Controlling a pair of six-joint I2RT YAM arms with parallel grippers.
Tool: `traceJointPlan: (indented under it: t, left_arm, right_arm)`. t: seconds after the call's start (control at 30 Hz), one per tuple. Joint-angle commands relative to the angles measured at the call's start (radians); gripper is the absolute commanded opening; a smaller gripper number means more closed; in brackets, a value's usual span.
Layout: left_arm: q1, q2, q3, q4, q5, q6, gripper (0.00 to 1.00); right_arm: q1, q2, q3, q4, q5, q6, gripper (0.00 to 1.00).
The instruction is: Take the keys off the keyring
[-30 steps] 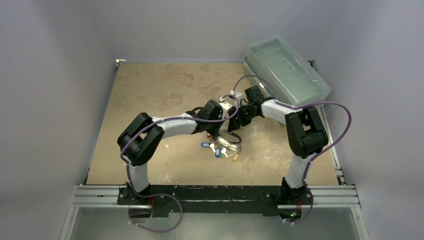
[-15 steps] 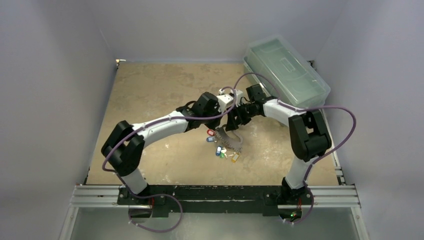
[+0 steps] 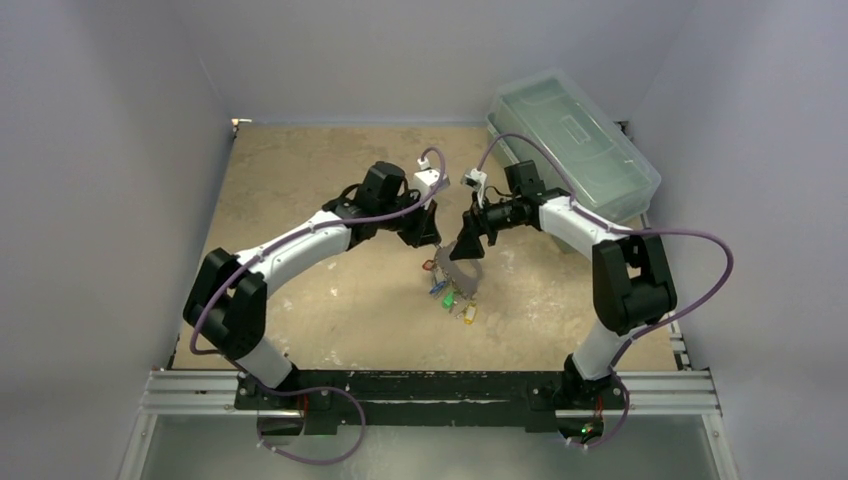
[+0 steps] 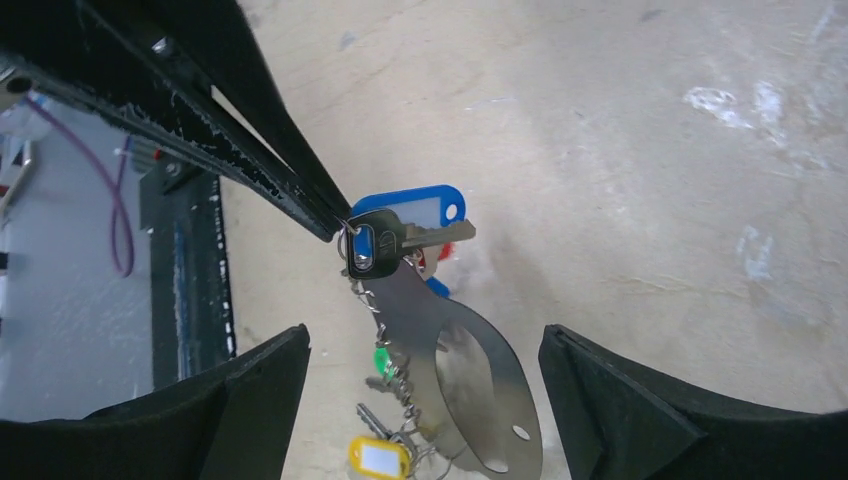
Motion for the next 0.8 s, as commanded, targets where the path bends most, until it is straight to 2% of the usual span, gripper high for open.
traceJointPlan:
  t: [0.0,0.27,0.47,0.77]
  left_arm:
    - [0.022,-0.062,0.042,0.067,0.163,-0.039,0.00]
    - [0.028,-0.075,0.040,0.099,0.205,-0.116,0.00]
    - [0.073,-0.089,0.016,0.136,0.110,-0.249,0.00]
    - [0.089,-0.101,-0.022,0.144,0.060,-0.420,0.00]
  right_arm:
    - [0.003,-0.016,-0.007,0.038,-0.122,-0.025,0.90]
    - [0.011,-0.056,-0.018,0.128,-0.149,0.017,0.88]
    - [0.013,-0.060,-0.033,0.103,-0.211,0.001,0.71]
    - [0.014,-0.069,-0.041,0.079,-0.191,-0.005,0.55]
